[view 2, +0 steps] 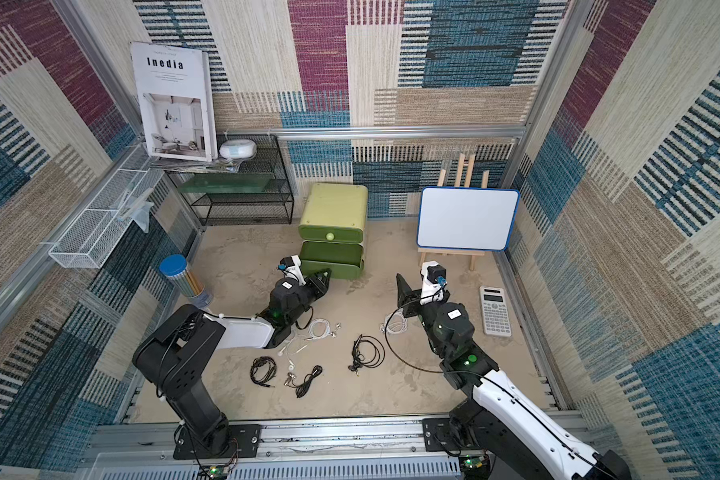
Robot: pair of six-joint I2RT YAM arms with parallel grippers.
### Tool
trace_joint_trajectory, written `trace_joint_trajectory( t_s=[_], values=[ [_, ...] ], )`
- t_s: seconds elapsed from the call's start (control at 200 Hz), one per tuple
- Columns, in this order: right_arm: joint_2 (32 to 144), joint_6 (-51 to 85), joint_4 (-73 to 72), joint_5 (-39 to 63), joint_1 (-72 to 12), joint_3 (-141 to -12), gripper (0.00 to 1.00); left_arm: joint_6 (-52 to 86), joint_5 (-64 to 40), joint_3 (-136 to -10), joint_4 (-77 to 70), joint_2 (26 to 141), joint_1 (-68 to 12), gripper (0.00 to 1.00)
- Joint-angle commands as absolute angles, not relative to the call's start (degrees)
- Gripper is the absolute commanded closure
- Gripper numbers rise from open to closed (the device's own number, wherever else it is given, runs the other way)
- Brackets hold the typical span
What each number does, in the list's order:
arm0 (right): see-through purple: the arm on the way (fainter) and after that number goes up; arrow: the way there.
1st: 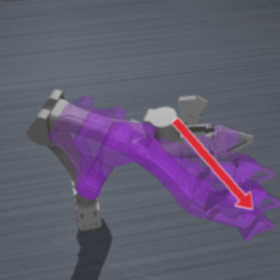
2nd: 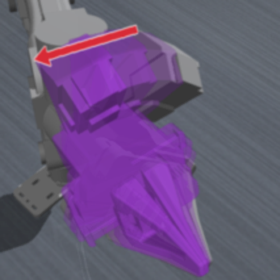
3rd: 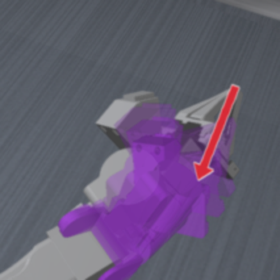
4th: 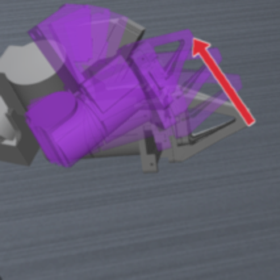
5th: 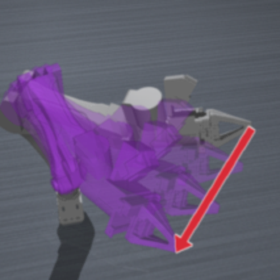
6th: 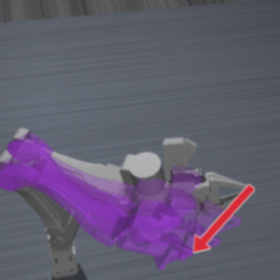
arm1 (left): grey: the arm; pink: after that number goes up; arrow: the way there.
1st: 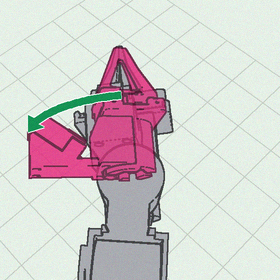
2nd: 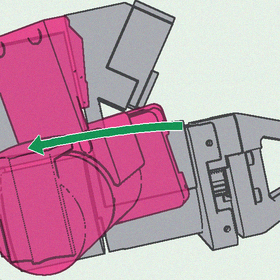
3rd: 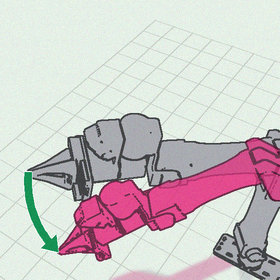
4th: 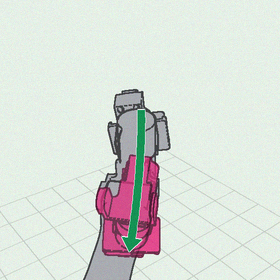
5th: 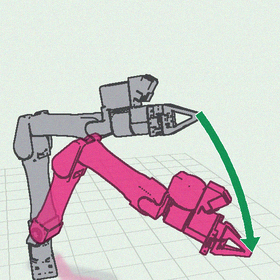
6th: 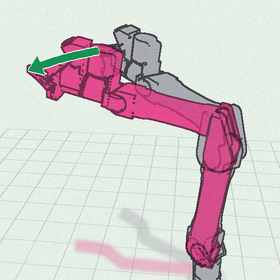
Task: Place the wired earphones into the drawer by color
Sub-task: Open the drawer in the storage box.
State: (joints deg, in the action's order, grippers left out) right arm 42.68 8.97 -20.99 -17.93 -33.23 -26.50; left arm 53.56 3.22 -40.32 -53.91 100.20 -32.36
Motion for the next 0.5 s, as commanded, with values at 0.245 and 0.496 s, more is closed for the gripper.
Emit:
trace_joint_trajectory(
  t_s=[0.245,0.496],
  values=[
    [42.6,8.7,-22.5,-18.3,-33.3,-26.3,0.32,52.4,4.0,-38.3,-55.7,98.6,-32.5,0.82],
    [42.8,8.7,-22.5,-18.3,-33.3,-26.3,0.32,52.4,4.6,-37.6,-54.2,98.2,-32.5,0.67]
  ],
)
